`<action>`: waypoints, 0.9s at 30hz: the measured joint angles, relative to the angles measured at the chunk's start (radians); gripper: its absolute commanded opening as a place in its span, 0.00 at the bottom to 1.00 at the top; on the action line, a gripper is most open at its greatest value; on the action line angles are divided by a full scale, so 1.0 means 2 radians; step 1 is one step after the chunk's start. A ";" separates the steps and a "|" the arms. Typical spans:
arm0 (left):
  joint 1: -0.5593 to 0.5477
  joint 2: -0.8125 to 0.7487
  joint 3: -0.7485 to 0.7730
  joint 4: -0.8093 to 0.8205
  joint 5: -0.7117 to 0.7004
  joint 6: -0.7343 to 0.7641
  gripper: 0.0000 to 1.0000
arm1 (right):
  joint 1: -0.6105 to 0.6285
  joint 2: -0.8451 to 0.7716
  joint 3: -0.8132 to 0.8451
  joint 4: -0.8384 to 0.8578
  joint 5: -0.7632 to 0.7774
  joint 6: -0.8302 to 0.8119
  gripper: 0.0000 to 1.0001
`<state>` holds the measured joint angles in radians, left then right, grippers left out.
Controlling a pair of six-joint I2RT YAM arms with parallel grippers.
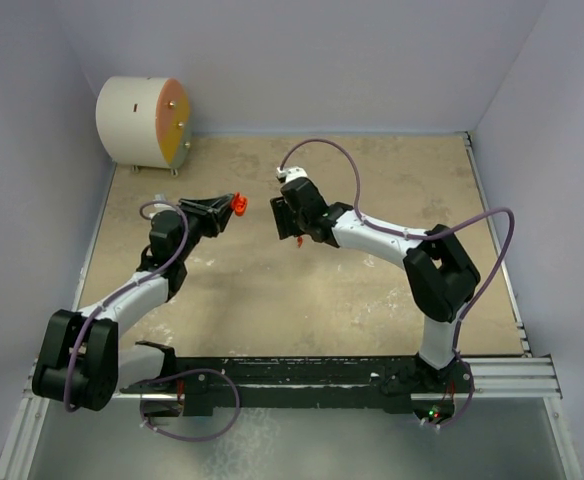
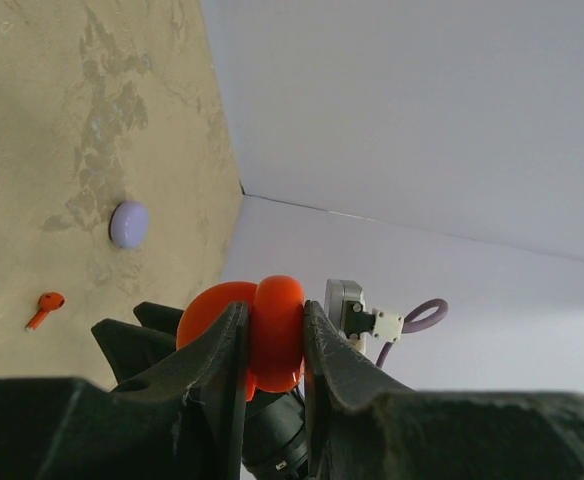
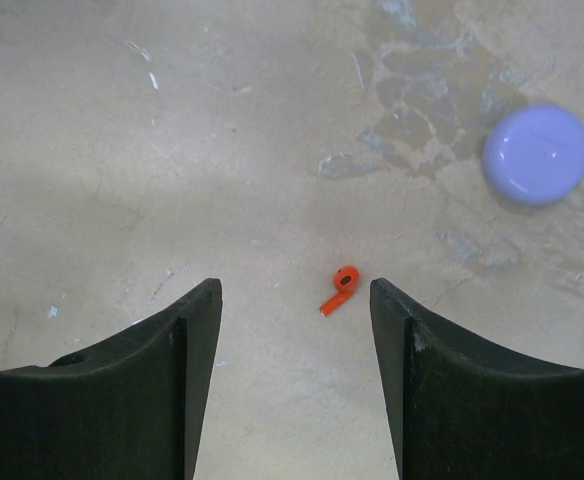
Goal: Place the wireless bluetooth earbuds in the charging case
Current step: Move the earbud to the center of the board.
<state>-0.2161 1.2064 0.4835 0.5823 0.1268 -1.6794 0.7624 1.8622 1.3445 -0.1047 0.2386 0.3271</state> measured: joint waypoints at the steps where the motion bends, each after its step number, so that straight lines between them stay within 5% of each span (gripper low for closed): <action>1: 0.000 0.002 0.000 0.000 0.000 0.000 0.00 | -0.001 0.000 -0.002 -0.003 0.001 0.005 0.63; 27: 0.006 0.032 0.000 0.018 0.046 -0.001 0.00 | -0.009 0.057 -0.009 -0.023 0.004 0.127 0.55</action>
<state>-0.2031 1.2713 0.4839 0.6189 0.2180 -1.6806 0.7448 1.9759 1.3273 -0.1497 0.2474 0.5808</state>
